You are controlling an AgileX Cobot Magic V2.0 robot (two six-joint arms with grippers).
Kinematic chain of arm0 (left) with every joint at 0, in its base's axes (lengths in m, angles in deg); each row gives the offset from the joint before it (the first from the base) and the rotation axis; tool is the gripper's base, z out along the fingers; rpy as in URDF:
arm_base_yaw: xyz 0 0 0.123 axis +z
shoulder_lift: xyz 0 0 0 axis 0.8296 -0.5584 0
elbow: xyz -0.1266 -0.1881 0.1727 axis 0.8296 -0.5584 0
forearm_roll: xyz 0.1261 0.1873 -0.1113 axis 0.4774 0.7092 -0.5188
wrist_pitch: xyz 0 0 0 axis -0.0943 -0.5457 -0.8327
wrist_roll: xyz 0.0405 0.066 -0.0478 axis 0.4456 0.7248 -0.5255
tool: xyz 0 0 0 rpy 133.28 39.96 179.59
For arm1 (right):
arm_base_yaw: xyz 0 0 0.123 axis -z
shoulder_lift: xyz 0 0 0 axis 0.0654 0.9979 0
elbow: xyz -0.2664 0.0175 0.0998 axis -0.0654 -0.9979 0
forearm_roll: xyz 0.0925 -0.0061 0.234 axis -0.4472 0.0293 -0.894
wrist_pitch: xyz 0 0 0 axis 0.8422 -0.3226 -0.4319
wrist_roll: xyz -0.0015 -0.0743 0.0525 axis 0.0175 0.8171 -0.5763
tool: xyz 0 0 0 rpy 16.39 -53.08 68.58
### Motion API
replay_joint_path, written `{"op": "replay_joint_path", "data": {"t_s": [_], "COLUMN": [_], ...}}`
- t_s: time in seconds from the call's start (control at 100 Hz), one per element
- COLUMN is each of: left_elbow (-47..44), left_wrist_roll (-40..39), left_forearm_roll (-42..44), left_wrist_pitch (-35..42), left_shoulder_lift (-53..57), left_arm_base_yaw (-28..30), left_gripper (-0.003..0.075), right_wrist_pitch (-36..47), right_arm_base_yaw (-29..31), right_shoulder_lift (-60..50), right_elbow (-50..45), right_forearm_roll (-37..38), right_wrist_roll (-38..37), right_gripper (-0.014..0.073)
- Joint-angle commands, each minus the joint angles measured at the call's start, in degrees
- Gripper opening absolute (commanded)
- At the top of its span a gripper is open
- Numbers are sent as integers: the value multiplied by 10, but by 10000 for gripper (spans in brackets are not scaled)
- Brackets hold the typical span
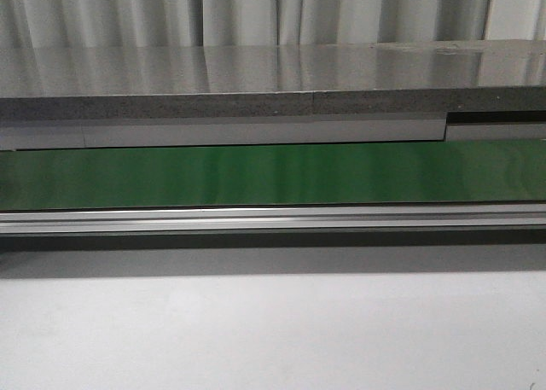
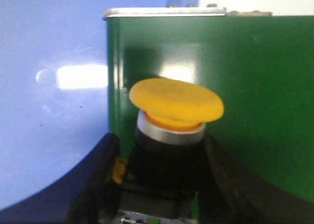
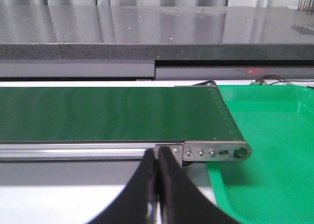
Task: Move button from left to right
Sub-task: 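Carry the button over the belt and release it with the left gripper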
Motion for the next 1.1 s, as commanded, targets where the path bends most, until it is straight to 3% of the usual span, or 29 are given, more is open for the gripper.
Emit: {"op": "replay_joint_path", "data": {"t_s": [0.0, 0.21, 0.29, 0.38, 0.55, 0.67, 1.09], "left_elbow": [16, 16, 15, 15, 15, 15, 15], "left_wrist_roll": [0, -3, -3, -3, -3, -3, 18], "left_forearm_roll": [-8, -9, -9, -9, -9, -10, -44], "left_wrist_pitch": [13, 2, -1, -2, -12, -21, -38], "left_shoulder_lift": [18, -3, -5, -5, -5, -4, 80], "left_arm_base_yaw": [-12, -21, -21, -21, -21, -21, -23], "left_gripper": [-19, -13, 30, 145, 492, 631, 642], "right_wrist_pitch": [50, 50, 50, 50, 50, 50, 50], "right_arm_base_yaw": [4, 4, 4, 4, 4, 4, 4], "right_shoulder_lift": [-7, -7, -7, -7, -7, -7, -7], "right_elbow": [10, 10, 10, 10, 10, 10, 10], "right_forearm_roll": [5, 5, 5, 5, 5, 5, 5], "right_wrist_roll": [1, 1, 1, 1, 1, 1, 1], "right_gripper": [-68, -68, -68, -68, -68, -68, -68]}}
